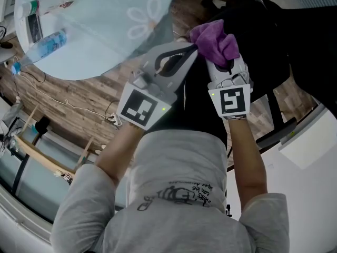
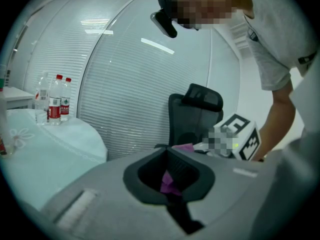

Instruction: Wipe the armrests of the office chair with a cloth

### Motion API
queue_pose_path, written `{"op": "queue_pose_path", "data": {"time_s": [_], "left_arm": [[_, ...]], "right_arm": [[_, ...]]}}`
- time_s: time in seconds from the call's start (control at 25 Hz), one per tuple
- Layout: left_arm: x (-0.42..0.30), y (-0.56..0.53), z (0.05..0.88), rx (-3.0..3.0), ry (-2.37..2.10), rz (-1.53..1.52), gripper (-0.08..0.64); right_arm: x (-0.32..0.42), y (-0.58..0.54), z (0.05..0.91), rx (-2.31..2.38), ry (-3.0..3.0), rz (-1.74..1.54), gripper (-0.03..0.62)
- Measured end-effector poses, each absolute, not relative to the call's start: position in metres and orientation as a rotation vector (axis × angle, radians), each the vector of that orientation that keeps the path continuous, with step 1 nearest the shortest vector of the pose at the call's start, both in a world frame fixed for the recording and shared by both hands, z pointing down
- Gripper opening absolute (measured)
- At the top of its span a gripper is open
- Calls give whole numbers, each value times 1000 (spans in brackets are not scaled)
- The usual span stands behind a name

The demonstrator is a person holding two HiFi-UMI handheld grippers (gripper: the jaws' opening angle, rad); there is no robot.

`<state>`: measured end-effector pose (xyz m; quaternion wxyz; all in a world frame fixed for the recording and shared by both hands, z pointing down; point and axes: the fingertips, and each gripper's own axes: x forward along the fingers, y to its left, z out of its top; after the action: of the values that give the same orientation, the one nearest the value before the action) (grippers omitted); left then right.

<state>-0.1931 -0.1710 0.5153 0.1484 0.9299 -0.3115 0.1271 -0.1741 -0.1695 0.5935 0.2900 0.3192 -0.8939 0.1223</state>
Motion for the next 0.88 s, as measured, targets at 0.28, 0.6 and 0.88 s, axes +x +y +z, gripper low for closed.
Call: {"op": "queue_pose_path", "data": {"time_s": [0.28, 0.6, 0.88], "left_arm": [[-191, -171, 516, 2686, -877, 372, 0], [-189, -167, 517, 2684, -866, 376, 0], [-189, -168, 516, 2688, -868, 373, 0]], "right_arm": [[-137, -207, 599, 895, -2323, 253, 31], [-69, -265, 607, 992, -2198, 169, 31], [-55, -282, 608, 1053, -2159, 156, 29]]}}
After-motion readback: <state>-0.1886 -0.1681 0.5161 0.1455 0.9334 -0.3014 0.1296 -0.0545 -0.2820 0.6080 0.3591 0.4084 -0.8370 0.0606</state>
